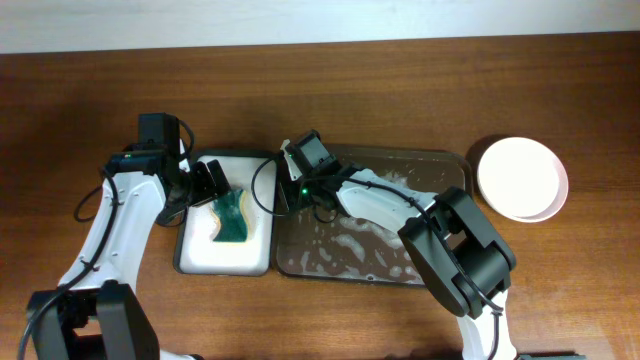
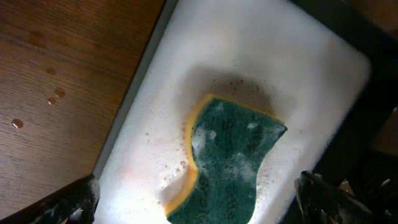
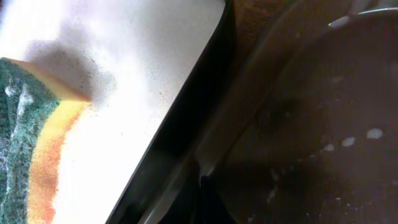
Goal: Clean dirty plates on tray and stack at the side
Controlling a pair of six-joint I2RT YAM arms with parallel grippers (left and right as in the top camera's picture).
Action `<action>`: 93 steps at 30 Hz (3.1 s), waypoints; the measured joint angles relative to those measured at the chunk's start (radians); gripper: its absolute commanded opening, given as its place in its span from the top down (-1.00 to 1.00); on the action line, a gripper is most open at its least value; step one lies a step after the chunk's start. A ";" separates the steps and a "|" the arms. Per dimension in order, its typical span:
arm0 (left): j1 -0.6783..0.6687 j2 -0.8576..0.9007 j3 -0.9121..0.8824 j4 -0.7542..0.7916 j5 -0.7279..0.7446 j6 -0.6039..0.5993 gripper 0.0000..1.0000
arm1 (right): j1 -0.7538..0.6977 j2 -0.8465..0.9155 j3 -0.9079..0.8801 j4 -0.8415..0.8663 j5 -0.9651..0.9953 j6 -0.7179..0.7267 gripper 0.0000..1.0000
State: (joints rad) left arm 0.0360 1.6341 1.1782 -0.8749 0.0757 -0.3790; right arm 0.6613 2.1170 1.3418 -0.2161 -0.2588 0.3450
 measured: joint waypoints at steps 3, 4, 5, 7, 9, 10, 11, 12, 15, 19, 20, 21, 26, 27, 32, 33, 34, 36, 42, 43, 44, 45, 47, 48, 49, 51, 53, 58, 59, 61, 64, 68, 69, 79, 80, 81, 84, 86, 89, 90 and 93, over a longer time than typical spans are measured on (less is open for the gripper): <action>0.000 0.000 0.000 0.000 0.000 0.000 -0.99 | 0.003 0.000 0.000 0.000 0.000 0.002 0.92; 0.000 0.000 0.000 0.000 0.000 0.000 -0.99 | 0.005 0.000 0.000 0.000 -0.001 0.003 0.92; 0.000 0.000 0.000 0.000 0.000 0.000 -1.00 | 0.008 0.000 0.000 0.000 -0.005 0.003 0.92; 0.000 0.000 0.000 0.000 0.000 0.000 -0.99 | 0.016 0.000 0.000 0.000 -0.015 0.003 0.92; 0.000 0.000 0.000 0.000 0.000 0.000 -0.99 | 0.020 0.000 0.000 0.000 -0.023 0.003 0.92; 0.000 0.000 0.000 0.000 0.000 0.000 -0.99 | 0.021 0.000 0.000 0.000 -0.031 0.003 0.92; 0.000 0.000 0.000 0.000 0.000 0.000 -1.00 | 0.021 0.000 0.000 0.000 -0.035 0.003 0.92; 0.000 0.000 0.000 0.000 0.000 0.000 -0.99 | 0.021 0.000 0.000 0.000 -0.039 0.003 0.92; 0.000 0.000 0.000 0.000 0.000 0.000 -1.00 | 0.021 0.000 0.000 0.001 -0.051 0.003 0.92; 0.000 0.000 0.000 0.000 0.000 0.000 -0.99 | 0.021 0.000 0.000 0.001 -0.069 0.007 0.92; 0.000 0.000 0.000 0.000 0.000 0.000 -0.99 | 0.021 0.000 0.000 0.001 -0.072 0.009 0.92; 0.000 0.000 0.000 0.000 0.000 0.000 -0.99 | 0.021 0.000 0.000 0.002 -0.073 0.010 0.92; 0.000 0.000 0.000 0.000 0.000 0.000 -1.00 | 0.021 0.000 0.000 0.001 -0.091 0.013 0.92; 0.000 0.000 0.000 0.000 0.000 0.000 -0.99 | 0.021 0.000 0.000 0.001 -0.095 0.013 0.92; 0.000 0.000 0.000 0.000 0.000 0.000 -0.99 | 0.021 0.000 0.000 0.002 -0.111 0.014 0.92; 0.000 0.000 0.000 0.000 0.000 0.000 -0.99 | 0.021 0.000 0.000 0.002 -0.117 0.014 0.92; 0.000 0.000 0.000 0.000 0.000 0.000 -0.99 | 0.021 0.000 0.000 0.002 -0.121 0.014 0.92; 0.000 0.000 0.000 0.000 0.000 0.000 -0.99 | 0.021 0.000 0.000 0.003 -0.126 0.014 0.92; 0.000 0.000 0.000 0.000 0.000 0.000 -0.99 | 0.028 0.000 0.000 0.005 -0.129 0.014 0.92; 0.000 0.000 0.000 0.000 0.000 0.000 -0.99 | 0.036 0.000 0.000 0.005 -0.129 0.014 0.92; 0.000 0.000 0.000 0.000 0.000 0.000 -1.00 | 0.044 0.000 0.000 0.005 -0.129 0.014 0.92; 0.000 0.000 0.000 0.000 0.000 0.000 -1.00 | 0.054 0.000 0.000 0.005 -0.129 0.014 0.92; 0.000 0.000 0.000 0.000 0.000 0.000 -0.99 | 0.066 0.000 0.000 0.005 -0.129 0.014 0.92; 0.000 0.000 0.000 0.000 0.000 0.000 -1.00 | 0.071 0.000 0.000 0.005 -0.129 0.014 0.92; 0.000 0.000 0.000 0.000 0.000 0.000 -0.99 | 0.072 0.000 0.000 0.005 -0.129 0.013 0.91; 0.000 0.000 0.000 0.000 0.000 0.000 -0.99 | 0.072 0.000 0.000 0.004 -0.128 0.014 0.81; 0.000 0.000 0.000 0.000 0.000 0.000 -1.00 | 0.063 0.000 0.000 -0.006 -0.122 0.014 0.73; 0.000 0.000 0.000 0.004 0.000 0.000 -1.00 | -0.029 -0.015 0.010 -0.098 -0.079 -0.006 0.62; 0.000 0.000 0.000 0.018 0.000 0.000 -0.99 | -0.072 -0.034 0.010 -0.133 -0.058 -0.023 0.60; 0.000 0.000 0.000 0.068 0.000 0.005 -0.99 | -0.137 -0.082 0.011 -0.194 -0.019 -0.055 0.58; -0.004 0.000 0.001 0.161 0.003 0.071 -0.99 | -0.232 -0.205 0.015 -0.329 0.039 -0.111 0.46; -0.052 0.000 0.002 0.210 0.003 0.220 -0.99 | -0.372 -0.338 0.027 -0.570 0.064 -0.149 0.12; -0.071 0.000 0.002 0.201 0.003 0.251 -0.99 | -0.395 -0.349 0.027 -0.604 0.067 -0.149 0.06; -0.134 0.000 0.007 -0.246 0.004 0.216 -1.00 | -0.650 -0.426 0.028 -1.043 0.082 -0.198 -0.62; -0.134 0.000 0.007 -0.279 0.003 0.209 -0.99 | -0.653 -0.432 0.028 -1.064 0.081 -0.206 -0.63; -0.134 -0.002 0.006 -0.294 0.003 0.204 -0.99 | -0.654 -0.443 0.024 -1.074 0.082 -0.218 -0.63; -0.134 -0.038 -0.004 -0.293 0.003 0.198 -0.99 | -0.654 -0.531 -0.019 -1.038 0.081 -0.235 -0.98; -0.134 -0.137 -0.058 -0.260 0.004 0.194 -0.99 | -0.654 -0.665 -0.098 -0.981 0.081 -0.245 -0.97; -0.134 -0.353 -0.173 -0.150 0.004 0.188 -0.99 | -0.654 -0.930 -0.222 -0.875 0.082 -0.245 -0.97; -0.134 -0.425 -0.216 -0.106 0.003 0.187 -0.99 | -0.654 -0.993 -0.257 -0.842 0.082 -0.245 -0.97; -0.134 -0.627 -0.333 0.002 0.003 0.181 -0.99 | -0.654 -1.181 -0.365 -0.772 0.082 -0.245 -0.97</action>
State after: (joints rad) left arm -0.0978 1.0073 0.8452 -0.8734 0.0792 -0.1982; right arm 0.0074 0.9363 0.9768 -0.9878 -0.1764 0.1005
